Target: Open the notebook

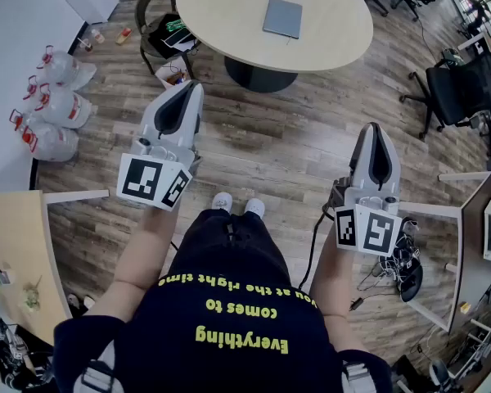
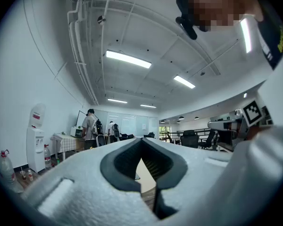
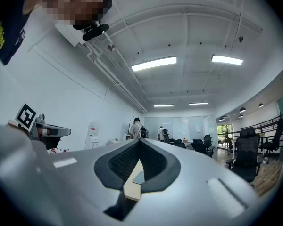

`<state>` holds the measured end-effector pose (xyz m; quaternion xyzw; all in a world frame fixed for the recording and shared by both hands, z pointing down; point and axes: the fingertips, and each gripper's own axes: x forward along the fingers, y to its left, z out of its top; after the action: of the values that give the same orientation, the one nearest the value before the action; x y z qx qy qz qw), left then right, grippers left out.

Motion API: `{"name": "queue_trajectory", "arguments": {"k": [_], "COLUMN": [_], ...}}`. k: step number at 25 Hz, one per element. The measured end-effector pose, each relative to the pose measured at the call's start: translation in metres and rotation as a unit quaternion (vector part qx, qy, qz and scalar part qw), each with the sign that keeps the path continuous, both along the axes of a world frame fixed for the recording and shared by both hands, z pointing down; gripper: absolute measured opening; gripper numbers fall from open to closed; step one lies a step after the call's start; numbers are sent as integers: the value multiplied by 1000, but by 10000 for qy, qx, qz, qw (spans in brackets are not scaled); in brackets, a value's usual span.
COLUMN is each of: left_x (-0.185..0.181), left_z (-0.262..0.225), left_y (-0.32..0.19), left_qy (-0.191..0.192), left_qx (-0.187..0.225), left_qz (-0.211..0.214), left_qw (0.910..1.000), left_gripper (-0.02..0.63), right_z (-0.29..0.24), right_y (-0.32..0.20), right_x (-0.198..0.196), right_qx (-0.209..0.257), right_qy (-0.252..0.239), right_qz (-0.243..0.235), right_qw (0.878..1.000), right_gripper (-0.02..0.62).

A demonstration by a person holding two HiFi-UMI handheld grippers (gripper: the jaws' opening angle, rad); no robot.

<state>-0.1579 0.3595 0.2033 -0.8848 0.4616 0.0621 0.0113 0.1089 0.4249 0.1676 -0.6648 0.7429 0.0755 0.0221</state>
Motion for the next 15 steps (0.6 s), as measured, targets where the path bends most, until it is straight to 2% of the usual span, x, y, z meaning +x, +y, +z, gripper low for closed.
{"name": "queue_trajectory", "arguments": {"k": [6,11,12,15], "left_x": [16,33,36,46], "left_z": [2,8,8,7], "left_y": [3,-4,-6,-7], "left_qy": [-79,-133,-71,135], "left_qx": [-69,-288,-314,-346], "left_qz": [-72,-223,-228,-164], "left_qw": [9999,9992,9992,9992], "left_gripper": [3,6,35,96], "right_z": [-1,5,5,6], "right_y": [5,-5,-7,-15], "right_x": [11,24,25,19], "right_qx": [-84,-301,-293,-300], "right_qy": [54,-145,-194,-403], "right_qz": [-149,-389,-517,-1034], "right_qw": [9998,9987,9980,9934], "right_gripper": [12,14,23,112]}}
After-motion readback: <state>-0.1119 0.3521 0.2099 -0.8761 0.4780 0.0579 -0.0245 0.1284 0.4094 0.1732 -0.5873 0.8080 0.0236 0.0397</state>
